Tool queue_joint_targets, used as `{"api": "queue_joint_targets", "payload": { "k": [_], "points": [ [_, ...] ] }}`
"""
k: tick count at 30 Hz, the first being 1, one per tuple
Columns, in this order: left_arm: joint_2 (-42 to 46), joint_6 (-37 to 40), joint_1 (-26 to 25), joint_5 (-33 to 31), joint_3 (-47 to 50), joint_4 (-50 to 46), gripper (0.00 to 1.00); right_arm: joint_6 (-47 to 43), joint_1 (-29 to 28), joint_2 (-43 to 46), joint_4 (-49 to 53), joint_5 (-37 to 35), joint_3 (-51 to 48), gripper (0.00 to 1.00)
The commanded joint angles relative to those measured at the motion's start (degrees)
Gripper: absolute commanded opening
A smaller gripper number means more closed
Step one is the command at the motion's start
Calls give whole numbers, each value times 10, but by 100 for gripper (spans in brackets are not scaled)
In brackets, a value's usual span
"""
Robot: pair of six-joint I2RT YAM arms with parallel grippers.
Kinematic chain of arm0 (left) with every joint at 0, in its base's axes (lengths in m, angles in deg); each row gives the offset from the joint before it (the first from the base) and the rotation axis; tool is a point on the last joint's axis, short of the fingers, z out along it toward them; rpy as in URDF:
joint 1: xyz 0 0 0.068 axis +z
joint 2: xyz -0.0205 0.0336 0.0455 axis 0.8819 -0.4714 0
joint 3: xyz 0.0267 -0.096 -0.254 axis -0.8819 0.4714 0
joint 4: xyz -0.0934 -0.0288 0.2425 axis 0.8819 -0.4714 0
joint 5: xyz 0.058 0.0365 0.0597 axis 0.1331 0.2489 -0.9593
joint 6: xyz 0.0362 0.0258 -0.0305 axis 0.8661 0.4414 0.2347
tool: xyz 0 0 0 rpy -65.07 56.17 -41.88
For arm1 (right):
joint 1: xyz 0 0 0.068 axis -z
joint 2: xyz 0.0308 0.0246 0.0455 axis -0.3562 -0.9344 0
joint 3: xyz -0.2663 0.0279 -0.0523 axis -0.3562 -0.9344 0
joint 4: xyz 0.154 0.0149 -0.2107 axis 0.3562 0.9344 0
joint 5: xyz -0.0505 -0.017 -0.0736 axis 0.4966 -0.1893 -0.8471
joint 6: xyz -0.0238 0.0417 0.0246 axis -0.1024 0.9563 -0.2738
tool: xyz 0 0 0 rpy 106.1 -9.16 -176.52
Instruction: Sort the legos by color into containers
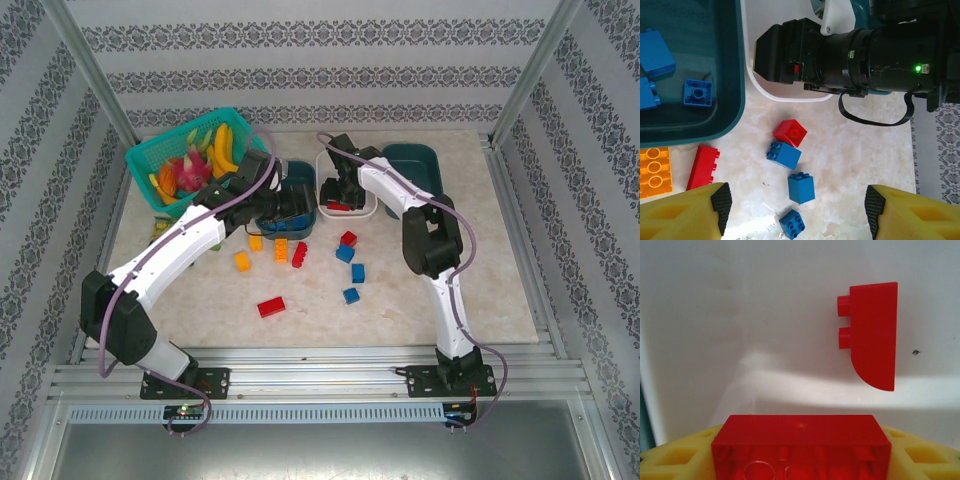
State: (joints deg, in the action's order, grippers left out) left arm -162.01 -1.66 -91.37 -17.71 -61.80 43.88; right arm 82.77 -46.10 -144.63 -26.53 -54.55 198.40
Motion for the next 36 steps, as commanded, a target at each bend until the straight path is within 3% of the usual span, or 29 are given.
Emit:
{"api": "queue_joint_targets", "payload": {
  "k": [1,7,16,20,24,30,36],
  "points": [
    [-3,11,8,-5,-10,-5,73,31,6,-7,26,21,20,63],
    [0,9,7,-9,-9,-13,73,24,5,15,14,19,17,78],
    [12,17,6,-5,-24,-57,73,4,-2,124,12,-8,18,82],
    [8,49,-10,11,-11,-81,72,-2,-9,286,-102,-8,-162,76],
    [-17,88,-64,31,9,-79,66,-16,-29,464,-185,8,-380,73],
    [-72,171,-174,13,62,-56,65,5,-52,709,-148,35,-604,78],
    [-150,202,-235,-32,40,-49,73,76,-72,918,-93,82,-727,86]
  ]
}}
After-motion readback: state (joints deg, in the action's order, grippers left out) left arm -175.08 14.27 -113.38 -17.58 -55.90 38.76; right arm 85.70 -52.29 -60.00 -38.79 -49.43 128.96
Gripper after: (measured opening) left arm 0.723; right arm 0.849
